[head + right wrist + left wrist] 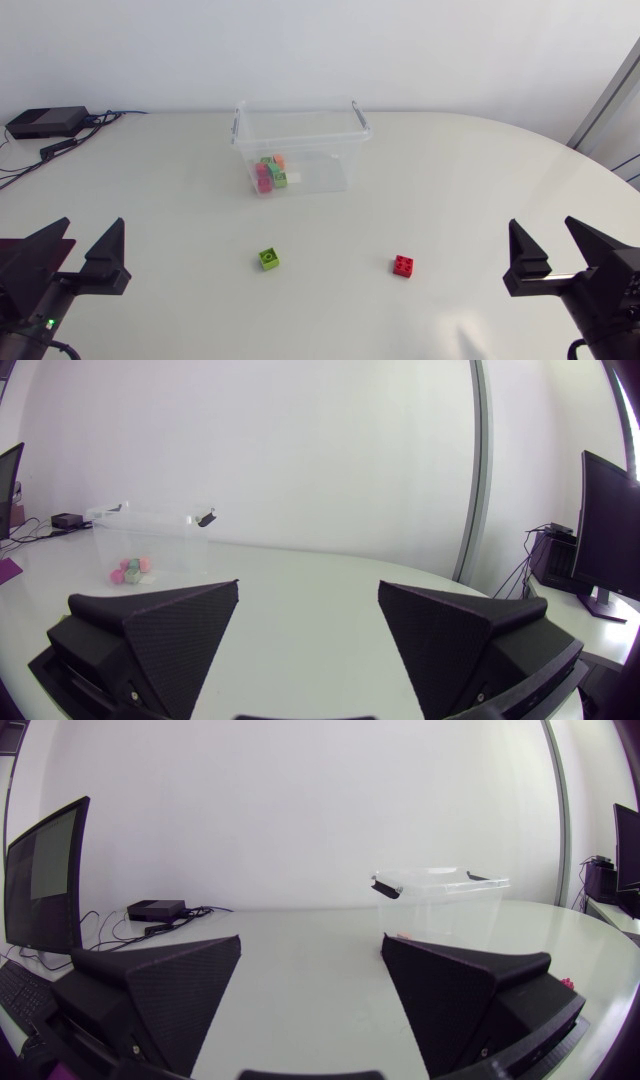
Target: Place the duplo bricks in the container
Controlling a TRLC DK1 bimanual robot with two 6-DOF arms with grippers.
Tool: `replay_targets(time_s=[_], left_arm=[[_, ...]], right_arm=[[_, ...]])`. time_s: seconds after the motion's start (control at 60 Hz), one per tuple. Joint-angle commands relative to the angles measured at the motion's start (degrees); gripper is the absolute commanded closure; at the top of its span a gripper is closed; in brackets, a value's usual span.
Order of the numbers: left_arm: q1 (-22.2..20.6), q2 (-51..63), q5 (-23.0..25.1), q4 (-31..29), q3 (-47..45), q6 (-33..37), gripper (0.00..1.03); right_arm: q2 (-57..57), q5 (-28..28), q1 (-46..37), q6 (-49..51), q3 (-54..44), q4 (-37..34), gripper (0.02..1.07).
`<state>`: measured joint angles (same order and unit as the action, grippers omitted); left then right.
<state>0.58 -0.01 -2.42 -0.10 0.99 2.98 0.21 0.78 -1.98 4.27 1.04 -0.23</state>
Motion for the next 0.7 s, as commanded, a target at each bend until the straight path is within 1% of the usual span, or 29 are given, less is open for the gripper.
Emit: replay_targets(time_s=[0.0, 0.217, 0.317, 0.4, 0.683], left_arm=[[0.0, -0.7, -0.3, 0.1, -0.9, 0.0, 0.05], [-0.1, -0.7, -0.1, 0.1, -0.9, -0.3, 0.05], [-2.5, -0.7, 0.1, 0.0, -0.9, -0.5, 0.05], [-3.3, -0.7, 0.1, 0.0, -0.9, -0.4, 0.05], [-3.2, -0.7, 0.1, 0.0, -0.9, -0.4, 0.05]], right_arm=[[-0.5, -0.1, 0.4, -1.1, -1.0, -0.1, 0.06], [-0.5, -0.1, 0.4, -1.1, -1.0, -0.1, 0.06], [-0.5, -0.1, 0.5, -1.1, -1.0, -0.1, 0.06], [-0.5, -0.1, 0.4, -1.1, -1.0, -0.1, 0.06], [-0.5, -0.1, 0.9, -1.1, -1.0, -0.2, 0.06]])
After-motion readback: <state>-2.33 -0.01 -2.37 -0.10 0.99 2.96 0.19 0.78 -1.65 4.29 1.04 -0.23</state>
